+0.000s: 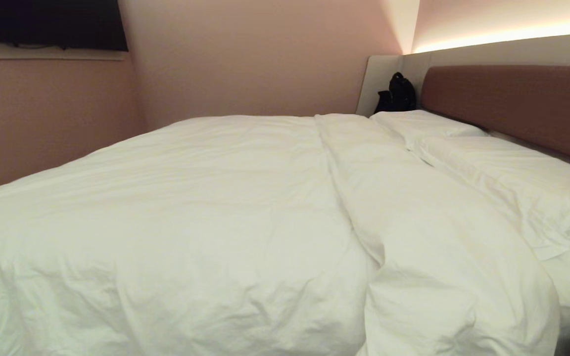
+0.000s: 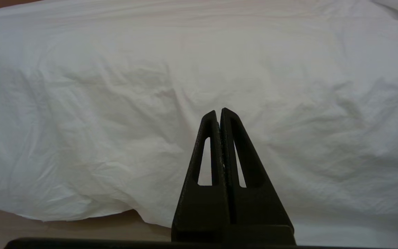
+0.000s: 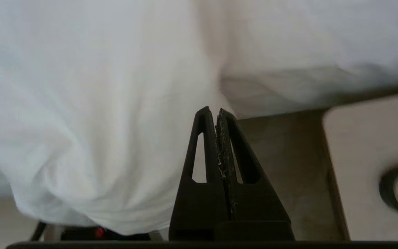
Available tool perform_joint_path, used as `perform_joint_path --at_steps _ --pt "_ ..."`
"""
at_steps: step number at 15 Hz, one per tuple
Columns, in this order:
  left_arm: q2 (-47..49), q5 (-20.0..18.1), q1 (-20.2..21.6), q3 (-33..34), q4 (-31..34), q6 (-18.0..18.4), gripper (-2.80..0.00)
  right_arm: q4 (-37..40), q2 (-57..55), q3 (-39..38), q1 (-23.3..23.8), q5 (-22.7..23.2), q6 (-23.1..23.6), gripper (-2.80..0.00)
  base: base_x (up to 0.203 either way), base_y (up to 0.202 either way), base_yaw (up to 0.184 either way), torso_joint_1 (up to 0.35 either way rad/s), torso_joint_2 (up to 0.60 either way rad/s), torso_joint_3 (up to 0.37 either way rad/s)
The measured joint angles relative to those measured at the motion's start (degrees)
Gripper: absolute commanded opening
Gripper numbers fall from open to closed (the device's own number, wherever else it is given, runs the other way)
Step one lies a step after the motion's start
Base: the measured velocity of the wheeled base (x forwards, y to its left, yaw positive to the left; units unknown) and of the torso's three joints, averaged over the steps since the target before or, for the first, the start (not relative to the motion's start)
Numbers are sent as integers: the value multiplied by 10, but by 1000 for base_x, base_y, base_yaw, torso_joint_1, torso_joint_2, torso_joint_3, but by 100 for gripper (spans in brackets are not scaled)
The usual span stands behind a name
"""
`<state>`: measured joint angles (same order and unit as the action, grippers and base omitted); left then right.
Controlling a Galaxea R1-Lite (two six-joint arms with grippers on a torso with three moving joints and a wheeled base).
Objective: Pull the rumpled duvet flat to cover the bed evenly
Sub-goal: Flatten the corners of the folded blanket
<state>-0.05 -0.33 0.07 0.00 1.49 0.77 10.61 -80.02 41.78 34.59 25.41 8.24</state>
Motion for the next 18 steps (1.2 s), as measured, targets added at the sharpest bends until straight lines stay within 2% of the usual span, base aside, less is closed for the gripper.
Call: perform_joint_path --at_steps 6,7,10,12,15,18 --pt "0 0 0 0 0 0 -280 -4 -56 2 1 138 153 -280 0 0 0 0 0 0" --pt "0 0 0 0 0 0 -280 -4 -66 4 1 155 173 0 0 0 0 0 0 0" --pt "0 0 0 0 0 0 -280 -2 -87 12 -3 192 224 0 0 0 0 0 0 0" --pt "0 0 0 0 0 0 -280 2 -83 12 -2 200 243 0 0 0 0 0 0 0" --pt "0 1 0 0 0 0 -280 6 -55 -1 -1 191 257 0 0 0 0 0 0 0" --pt "0 0 0 0 0 0 -280 5 -29 -20 0 158 260 0 0 0 0 0 0 0"
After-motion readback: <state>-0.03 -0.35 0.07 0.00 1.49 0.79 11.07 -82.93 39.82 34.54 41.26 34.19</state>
